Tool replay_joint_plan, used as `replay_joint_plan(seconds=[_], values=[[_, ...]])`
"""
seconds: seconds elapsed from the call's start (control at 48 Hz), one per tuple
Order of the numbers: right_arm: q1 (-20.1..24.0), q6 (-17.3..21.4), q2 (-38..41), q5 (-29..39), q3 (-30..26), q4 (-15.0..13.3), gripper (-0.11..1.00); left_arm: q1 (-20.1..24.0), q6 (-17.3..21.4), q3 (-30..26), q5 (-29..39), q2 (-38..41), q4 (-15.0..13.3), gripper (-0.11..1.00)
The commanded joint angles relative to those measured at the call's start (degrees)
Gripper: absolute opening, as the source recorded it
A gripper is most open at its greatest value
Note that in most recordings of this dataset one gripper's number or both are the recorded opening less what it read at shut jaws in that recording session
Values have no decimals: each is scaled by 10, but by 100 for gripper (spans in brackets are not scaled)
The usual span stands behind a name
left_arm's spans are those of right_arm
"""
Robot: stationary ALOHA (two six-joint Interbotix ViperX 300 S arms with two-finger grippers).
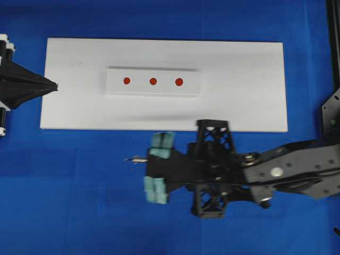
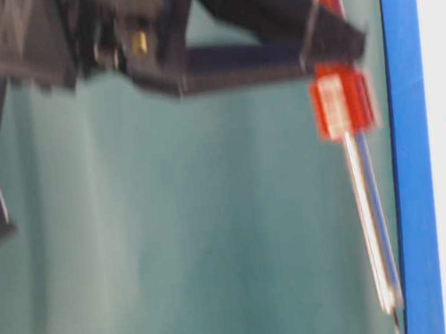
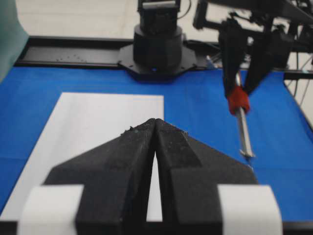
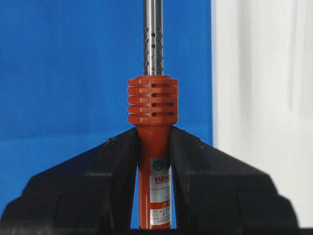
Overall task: Touch the tip of the soldering iron to the mark.
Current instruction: 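Carry the iron back down and lower it onto the blue table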
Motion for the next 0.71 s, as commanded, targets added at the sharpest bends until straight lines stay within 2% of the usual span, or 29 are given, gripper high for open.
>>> replay_joint_plan(seconds=[0.0,0.146,0.271,0.584,0.688], values=[[-9,-8,12,-5,-47,-2,7,-1,-1,-8,-6,1,1,0],[-13,-14,47,-4,-97,-1,7,-2,-1,-8,-4,0,1,0],[-14,-13,62,-4,-114,-1,7,-1,-1,-8,-4,-1,1,0],[-19,-11,76,-11,-110,-1,7,-1,-4,-7,-2,-1,1,0],[-23,-11,84,-32,-97,-1,6,-1,-12,-7,-1,-1,1,0]])
